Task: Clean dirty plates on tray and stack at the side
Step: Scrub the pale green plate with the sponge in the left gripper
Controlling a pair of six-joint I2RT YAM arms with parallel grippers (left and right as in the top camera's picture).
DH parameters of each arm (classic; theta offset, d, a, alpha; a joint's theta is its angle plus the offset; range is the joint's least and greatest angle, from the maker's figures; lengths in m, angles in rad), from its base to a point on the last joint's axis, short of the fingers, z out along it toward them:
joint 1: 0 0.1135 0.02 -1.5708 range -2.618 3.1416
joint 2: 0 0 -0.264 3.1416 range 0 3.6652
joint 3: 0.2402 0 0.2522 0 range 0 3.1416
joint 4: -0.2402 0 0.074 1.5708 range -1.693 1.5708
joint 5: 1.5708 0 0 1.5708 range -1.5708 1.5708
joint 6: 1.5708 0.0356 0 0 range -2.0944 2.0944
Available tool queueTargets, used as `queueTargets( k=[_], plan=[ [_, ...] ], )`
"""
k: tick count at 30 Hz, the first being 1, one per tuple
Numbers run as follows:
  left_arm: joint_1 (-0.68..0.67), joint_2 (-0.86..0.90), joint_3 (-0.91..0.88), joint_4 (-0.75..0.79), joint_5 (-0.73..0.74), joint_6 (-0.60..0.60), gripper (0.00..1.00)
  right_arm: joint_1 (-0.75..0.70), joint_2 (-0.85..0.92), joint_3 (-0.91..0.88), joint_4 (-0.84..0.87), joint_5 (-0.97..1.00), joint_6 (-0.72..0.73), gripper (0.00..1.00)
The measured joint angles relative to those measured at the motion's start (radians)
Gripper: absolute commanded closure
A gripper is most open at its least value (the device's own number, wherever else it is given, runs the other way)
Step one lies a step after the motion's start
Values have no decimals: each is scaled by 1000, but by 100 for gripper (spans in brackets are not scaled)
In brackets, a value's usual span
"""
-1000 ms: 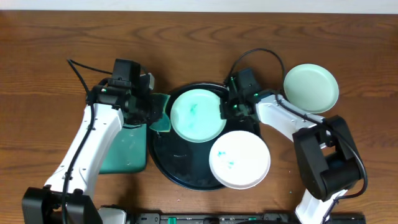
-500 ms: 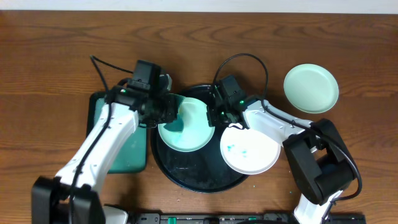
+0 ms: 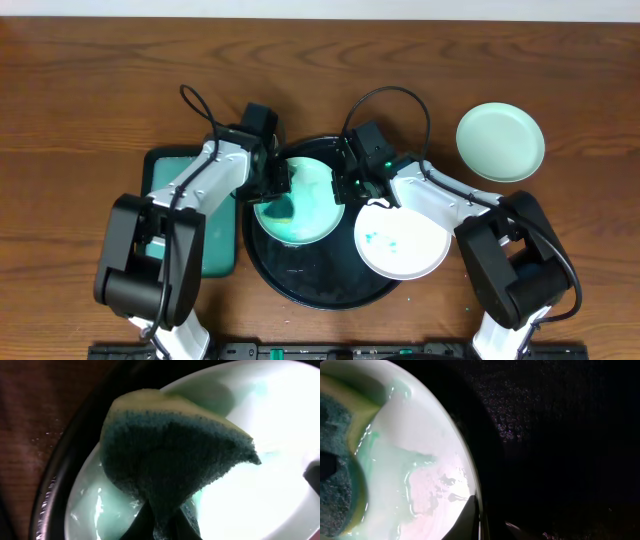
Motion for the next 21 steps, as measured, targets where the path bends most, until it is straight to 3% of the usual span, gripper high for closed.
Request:
queueTargets(
  k=[6,12,21],
  plan=[
    [-33,10,1,29,72,1,93,0,0,0,0,0,0,99],
    [-161,26,1,80,162,1,92,1,0,0,-2,1,0,98],
    [-170,26,1,87,137,-26,93,1,0,2,-10,2,0,99]
  ],
)
